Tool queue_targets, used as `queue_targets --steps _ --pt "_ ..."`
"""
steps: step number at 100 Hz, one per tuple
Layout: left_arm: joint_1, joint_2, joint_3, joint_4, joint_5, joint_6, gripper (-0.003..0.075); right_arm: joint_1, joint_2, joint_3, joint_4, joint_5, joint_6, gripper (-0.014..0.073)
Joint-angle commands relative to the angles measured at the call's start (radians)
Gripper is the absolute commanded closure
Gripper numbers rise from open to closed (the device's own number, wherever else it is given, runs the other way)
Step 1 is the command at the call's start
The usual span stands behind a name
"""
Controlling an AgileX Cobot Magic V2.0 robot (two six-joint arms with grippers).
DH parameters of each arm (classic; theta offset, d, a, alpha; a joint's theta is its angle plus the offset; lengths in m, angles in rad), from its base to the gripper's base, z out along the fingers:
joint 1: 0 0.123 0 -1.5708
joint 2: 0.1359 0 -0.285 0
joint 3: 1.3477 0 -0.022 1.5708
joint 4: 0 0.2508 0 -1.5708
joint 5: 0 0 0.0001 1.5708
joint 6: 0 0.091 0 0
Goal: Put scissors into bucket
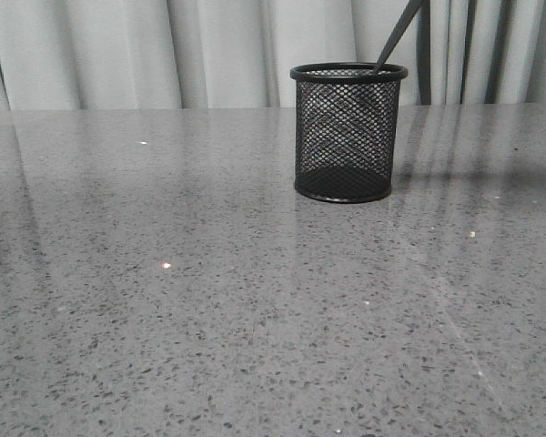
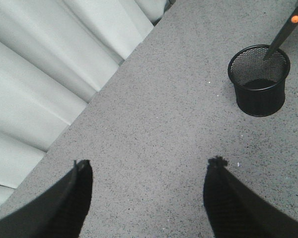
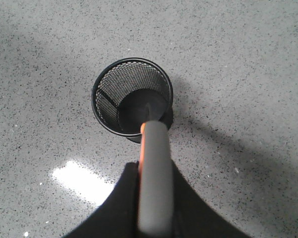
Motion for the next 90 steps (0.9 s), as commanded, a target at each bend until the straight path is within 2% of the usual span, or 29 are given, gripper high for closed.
queue_targets --steps 1,38,90 --pt "0.004 -0.021 -0.030 -0.024 -0.054 -0.011 0.0281 -0.003 -0.018 -0.036 0.012 -0.048 0.000 0.0638" --pt "0.004 -0.021 -0.030 -0.024 -0.054 -0.011 0.0281 0.081 0.062 -0.036 -0.012 -0.082 0.000 0.0638" --pt "0.004 -0.021 -0.030 -0.024 -0.054 -0.011 0.0281 0.083 0.142 -0.038 -0.033 -0.090 -0.002 0.0632"
